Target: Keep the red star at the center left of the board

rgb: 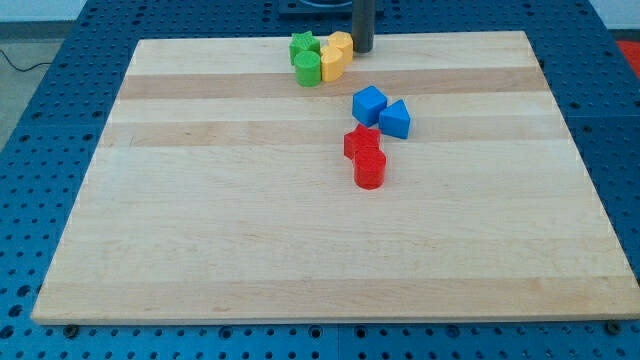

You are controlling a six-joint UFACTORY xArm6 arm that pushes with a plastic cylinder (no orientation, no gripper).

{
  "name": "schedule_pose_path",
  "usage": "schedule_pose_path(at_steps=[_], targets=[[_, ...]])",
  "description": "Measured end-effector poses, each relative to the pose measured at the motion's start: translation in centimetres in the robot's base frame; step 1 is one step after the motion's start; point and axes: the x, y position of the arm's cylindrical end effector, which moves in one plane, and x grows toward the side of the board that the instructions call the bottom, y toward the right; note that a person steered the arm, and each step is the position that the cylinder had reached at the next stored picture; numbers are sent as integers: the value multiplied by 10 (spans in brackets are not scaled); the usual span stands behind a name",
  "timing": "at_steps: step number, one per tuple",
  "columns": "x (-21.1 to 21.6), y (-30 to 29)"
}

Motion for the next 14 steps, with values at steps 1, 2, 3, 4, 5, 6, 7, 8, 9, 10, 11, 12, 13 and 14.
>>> schedule_pose_path(at_steps=[1,2,3,4,5,6,7,8,9,10,11,12,13,14], targets=[[0,-3],[0,-2],[0,0],[4,43],[36,109],[76,132],[97,132],[146,132],[188,129],[202,89],[202,21],[202,-59],[202,-140],[206,-172]])
